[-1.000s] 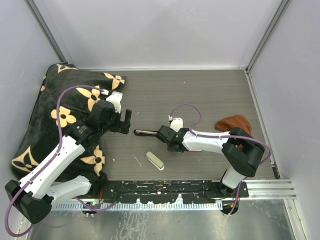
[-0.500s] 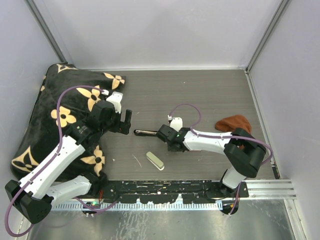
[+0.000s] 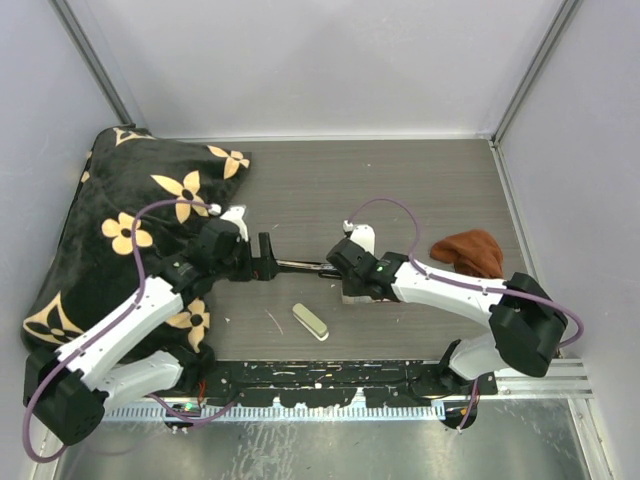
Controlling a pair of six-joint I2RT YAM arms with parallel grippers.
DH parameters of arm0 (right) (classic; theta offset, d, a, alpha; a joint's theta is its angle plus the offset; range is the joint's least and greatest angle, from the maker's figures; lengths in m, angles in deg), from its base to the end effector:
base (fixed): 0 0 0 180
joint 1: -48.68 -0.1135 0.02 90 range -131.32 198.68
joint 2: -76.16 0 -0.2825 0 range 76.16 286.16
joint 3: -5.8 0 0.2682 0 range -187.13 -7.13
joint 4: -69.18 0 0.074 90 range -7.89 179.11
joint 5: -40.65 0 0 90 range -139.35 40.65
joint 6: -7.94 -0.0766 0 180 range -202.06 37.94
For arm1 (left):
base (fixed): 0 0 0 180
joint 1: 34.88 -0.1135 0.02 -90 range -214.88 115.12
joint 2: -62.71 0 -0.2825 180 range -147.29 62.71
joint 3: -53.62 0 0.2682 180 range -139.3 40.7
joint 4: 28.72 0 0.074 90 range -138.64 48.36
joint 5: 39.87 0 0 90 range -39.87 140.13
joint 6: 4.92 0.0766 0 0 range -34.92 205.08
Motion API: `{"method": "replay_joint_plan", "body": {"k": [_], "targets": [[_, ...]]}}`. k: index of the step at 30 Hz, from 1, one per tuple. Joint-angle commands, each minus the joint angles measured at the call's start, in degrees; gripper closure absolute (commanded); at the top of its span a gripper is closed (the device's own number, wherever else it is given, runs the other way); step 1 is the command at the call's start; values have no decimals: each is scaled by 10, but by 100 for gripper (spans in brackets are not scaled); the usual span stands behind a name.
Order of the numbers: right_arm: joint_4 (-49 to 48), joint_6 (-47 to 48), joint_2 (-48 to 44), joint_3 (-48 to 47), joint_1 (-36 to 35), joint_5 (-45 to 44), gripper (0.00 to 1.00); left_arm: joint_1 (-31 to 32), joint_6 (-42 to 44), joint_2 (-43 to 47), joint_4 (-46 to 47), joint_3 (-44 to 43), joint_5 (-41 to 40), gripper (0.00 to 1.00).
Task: Load the staples into the stapler
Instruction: Pick up the staple from the staple box.
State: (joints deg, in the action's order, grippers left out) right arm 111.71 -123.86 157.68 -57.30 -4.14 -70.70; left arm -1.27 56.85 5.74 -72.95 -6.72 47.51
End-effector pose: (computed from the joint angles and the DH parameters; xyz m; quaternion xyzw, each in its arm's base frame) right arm 0.2056 0.2249 0.1811 -0.0451 0.9514 0.0596 0.2989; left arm 0.2081 -0.1341 0.2676 0.0332 0.9087 -0.1958 0.3673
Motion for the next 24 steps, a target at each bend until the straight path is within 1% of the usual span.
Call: {"method": "replay_joint_plan", "body": {"k": [1, 4, 10, 16, 20, 24], "targets": [[-30, 34, -34, 28, 13, 20, 80, 0, -123, -34, 121, 59, 69, 4], [-37, 46, -46, 39, 19, 26, 80, 1, -157, -62, 168, 81, 80, 5], [-50, 59, -73, 53, 28, 37, 80, 1, -187, -101, 234, 110, 73, 4], [-55, 70, -96, 58, 35, 45, 80, 0, -189, -153, 277, 107, 70, 5], [-54, 76, -108, 63, 41, 53, 80, 1, -188, -203, 306, 100, 75, 5], [-54, 78, -117, 64, 43, 59, 80, 1, -178, -241, 316, 85, 76, 5]]}}
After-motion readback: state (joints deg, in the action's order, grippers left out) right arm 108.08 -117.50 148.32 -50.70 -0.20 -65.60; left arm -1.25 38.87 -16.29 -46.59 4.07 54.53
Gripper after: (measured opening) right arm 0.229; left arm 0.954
